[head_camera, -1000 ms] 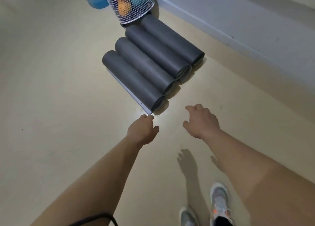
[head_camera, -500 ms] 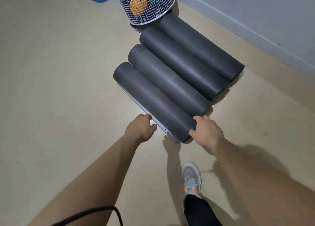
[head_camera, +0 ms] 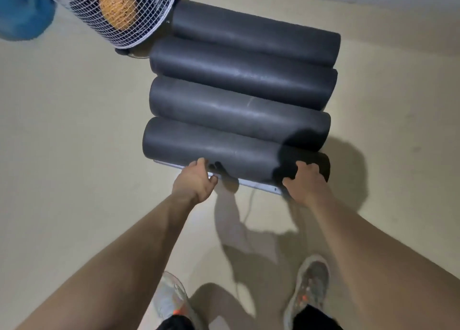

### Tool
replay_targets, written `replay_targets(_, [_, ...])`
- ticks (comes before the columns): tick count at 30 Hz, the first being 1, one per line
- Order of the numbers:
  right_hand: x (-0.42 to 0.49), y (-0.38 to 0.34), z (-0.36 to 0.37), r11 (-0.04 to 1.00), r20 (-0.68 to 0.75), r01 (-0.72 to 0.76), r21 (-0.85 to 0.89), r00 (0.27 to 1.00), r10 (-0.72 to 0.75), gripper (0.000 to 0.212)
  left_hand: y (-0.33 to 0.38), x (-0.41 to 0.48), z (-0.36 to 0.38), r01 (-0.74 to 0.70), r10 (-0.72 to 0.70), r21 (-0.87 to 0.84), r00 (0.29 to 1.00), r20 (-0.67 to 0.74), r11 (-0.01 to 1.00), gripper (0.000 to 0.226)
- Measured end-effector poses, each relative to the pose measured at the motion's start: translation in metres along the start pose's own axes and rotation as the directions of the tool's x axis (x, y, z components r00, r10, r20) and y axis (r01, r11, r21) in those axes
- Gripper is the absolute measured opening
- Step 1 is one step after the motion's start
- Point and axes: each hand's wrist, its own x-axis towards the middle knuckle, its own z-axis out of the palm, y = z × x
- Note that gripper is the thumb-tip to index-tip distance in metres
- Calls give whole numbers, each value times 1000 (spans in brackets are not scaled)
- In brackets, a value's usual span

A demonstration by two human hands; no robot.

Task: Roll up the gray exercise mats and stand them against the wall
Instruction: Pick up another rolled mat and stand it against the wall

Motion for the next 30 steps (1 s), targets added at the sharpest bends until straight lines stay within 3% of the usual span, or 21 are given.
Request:
replay_targets(5, [26,10,64,978,-146,-146,149,975,168,71,-57,36,14,9,35,234,982,-184,972,56])
replay_targets(8, [48,25,96,953,-263,-214,217,927,268,80,-69,70,30,35,-5,113,966,-258,993,66])
replay_targets(11, [69,34,118,913,-392,-227,341,848,357,88,-79,107,39,122,-138,-66,914,-382,990,86])
replay_targets(14, [83,35,124,883,-496,-206,421,763,415,89,-96,133,32,223,-359,-324,813,-458,919,102])
replay_targets(17, [92,39,124,842,-550,-99,530,715,431,88,-114,154,18,228,-471,-526,790,-392,820,111])
replay_targets(20, [96,46,119,773,-543,-37,633,691,478,94,-124,161,15,216,-488,-568,784,-384,794,115])
replay_targets(22, [95,50,120,738,-495,-47,673,712,497,102,-122,161,18,214,-503,-588,773,-387,780,117])
replay_targets(26, [99,57,123,728,-509,9,686,721,471,115,-121,164,21,191,-492,-581,763,-419,791,126])
replay_targets(30, [96,62,121,743,-508,-1,670,729,459,100,-127,163,25,170,-454,-547,775,-440,820,129])
